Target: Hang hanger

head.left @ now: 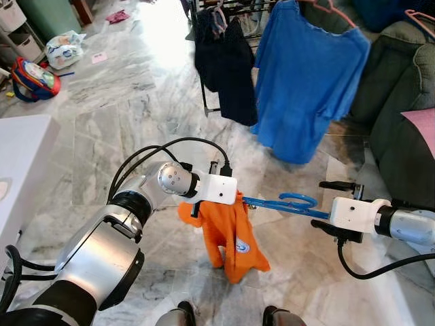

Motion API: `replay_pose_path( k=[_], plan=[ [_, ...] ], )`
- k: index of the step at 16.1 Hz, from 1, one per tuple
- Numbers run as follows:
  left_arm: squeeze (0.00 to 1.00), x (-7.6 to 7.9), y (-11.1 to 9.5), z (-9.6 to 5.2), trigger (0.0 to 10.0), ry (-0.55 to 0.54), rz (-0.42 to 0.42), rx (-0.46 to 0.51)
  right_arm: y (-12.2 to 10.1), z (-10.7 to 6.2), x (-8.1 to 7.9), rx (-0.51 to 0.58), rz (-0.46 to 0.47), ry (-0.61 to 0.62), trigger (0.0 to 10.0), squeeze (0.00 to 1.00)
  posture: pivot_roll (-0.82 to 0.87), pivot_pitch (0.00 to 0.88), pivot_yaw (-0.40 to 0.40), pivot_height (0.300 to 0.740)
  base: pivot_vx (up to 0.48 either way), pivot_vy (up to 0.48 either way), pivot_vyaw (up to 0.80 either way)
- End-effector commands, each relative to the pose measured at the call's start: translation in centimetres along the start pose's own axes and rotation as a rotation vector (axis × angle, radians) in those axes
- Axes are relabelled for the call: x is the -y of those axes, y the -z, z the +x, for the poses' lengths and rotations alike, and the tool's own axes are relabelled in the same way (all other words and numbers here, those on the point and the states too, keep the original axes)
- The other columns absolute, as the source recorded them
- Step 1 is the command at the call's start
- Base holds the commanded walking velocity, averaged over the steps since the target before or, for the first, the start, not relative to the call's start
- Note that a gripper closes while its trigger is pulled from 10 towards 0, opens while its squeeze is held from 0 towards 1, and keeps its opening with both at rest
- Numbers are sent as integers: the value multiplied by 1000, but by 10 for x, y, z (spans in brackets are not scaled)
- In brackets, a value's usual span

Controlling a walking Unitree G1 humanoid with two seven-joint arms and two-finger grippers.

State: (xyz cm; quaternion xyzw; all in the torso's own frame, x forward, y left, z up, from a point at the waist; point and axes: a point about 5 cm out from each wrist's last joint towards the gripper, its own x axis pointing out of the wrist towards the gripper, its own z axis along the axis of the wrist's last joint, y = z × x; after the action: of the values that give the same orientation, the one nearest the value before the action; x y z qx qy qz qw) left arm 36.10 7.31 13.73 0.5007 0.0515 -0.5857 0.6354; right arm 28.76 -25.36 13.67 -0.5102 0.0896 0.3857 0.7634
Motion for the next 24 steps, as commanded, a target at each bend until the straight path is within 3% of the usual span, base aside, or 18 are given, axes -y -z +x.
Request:
replay_pose_path(
  k=[1, 8, 9, 10, 11, 12, 13, 18, 22, 23, 24],
  plan=[
    [0, -2, 0, -3, 10000, -17, 5, 16, -1, 1, -2, 5, -12, -9, 10000, 1000, -121, 232, 105, 740, 0, 0, 0],
    [0, -2, 0, -3, 10000, -17, 5, 16, -1, 1, -2, 5, -12, -9, 10000, 1000, -121, 232, 105, 740, 0, 0, 0],
    [0, 0, -4, 2, 10000, -10, 11, 28, 1, 18, -15, 31, 85, -74, 10000, 0, -122, 219, 87, 740, 0, 0, 0],
    [0, 3, -7, 7, 10000, -9, 12, 39, -1, 35, -32, 60, 219, -156, 10000, 0, -123, 218, 87, 740, 0, 0, 0],
    [0, 5, -7, 8, 10000, -8, 7, 42, -3, 40, -38, 74, 261, -164, 10000, 0, -125, 215, 84, 740, 0, 0, 0],
    [0, 7, -6, 9, 10000, -7, 2, 42, -3, 41, -40, 79, 281, -153, 1255, 0, -128, 211, 82, 740, 0, 0, 0],
    [0, 7, -6, 9, 10000, -7, 1, 43, -2, 42, -40, 73, 288, -150, 0, 0, -129, 210, 80, 740, 0, 0, 0],
    [0, 5, -5, 8, 10000, -15, 3, 35, 10, 37, -37, 46, 313, -157, 0, 0, -130, 207, 72, 740, 0, 0, 0],
    [0, 7, -4, 8, 10000, -10, 9, 26, 16, 34, -31, 22, 280, -126, 0, 0, -132, 205, 68, 740, 0, 0, 0],
    [0, 7, -4, 8, 10000, -10, 13, 24, 16, 32, -27, 24, 270, -114, 2706, 0, -135, 204, 68, 740, 0, 0, 0],
    [0, 7, -4, 8, 10000, -9, 14, 23, 16, 31, -24, 21, 253, -95, 1098, 0, -135, 204, 68, 740, 0, 0, 0]
  ],
)
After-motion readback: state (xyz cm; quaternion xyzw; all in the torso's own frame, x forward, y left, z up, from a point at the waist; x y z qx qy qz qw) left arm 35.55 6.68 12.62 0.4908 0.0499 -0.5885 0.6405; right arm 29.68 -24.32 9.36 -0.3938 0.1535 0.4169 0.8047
